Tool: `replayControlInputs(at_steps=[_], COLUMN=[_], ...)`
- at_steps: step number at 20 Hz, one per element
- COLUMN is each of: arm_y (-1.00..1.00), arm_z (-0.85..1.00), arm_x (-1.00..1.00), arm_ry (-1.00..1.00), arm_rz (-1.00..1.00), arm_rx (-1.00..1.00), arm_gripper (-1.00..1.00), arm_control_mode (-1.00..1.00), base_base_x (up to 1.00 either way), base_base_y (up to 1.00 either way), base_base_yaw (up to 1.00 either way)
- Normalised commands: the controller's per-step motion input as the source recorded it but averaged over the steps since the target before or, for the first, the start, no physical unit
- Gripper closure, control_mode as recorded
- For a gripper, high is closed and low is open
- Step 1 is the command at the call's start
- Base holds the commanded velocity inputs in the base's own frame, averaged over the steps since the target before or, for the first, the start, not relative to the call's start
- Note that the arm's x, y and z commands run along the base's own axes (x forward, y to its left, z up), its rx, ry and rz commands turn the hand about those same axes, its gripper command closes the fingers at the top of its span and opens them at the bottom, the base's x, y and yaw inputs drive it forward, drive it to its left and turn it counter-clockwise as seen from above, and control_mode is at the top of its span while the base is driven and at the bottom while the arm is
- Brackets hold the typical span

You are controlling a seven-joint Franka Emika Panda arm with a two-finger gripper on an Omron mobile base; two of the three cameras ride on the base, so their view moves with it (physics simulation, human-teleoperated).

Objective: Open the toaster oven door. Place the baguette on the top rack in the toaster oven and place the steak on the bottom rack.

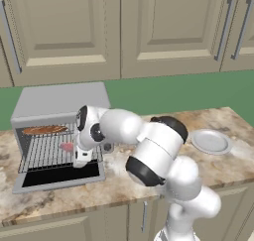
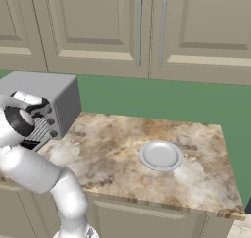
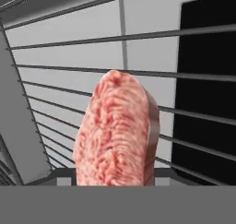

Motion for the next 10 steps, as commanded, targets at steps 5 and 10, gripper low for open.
replayControlInputs(at_steps=[5, 10], arm_y=[0.35, 0.23], arm_z=[-0.08, 0.02], arm_x=[0.27, 0.05], arm_ry=[0.02, 0.09], arm_rz=[0.0, 0.0], arm_rx=[-0.12, -0.04], arm_gripper=[1.0, -1.0], arm_control_mode=[-1.0, -1.0], base_base_x=[0.0, 0.0], base_base_y=[0.0, 0.0], base_base_yaw=[0.0, 0.0])
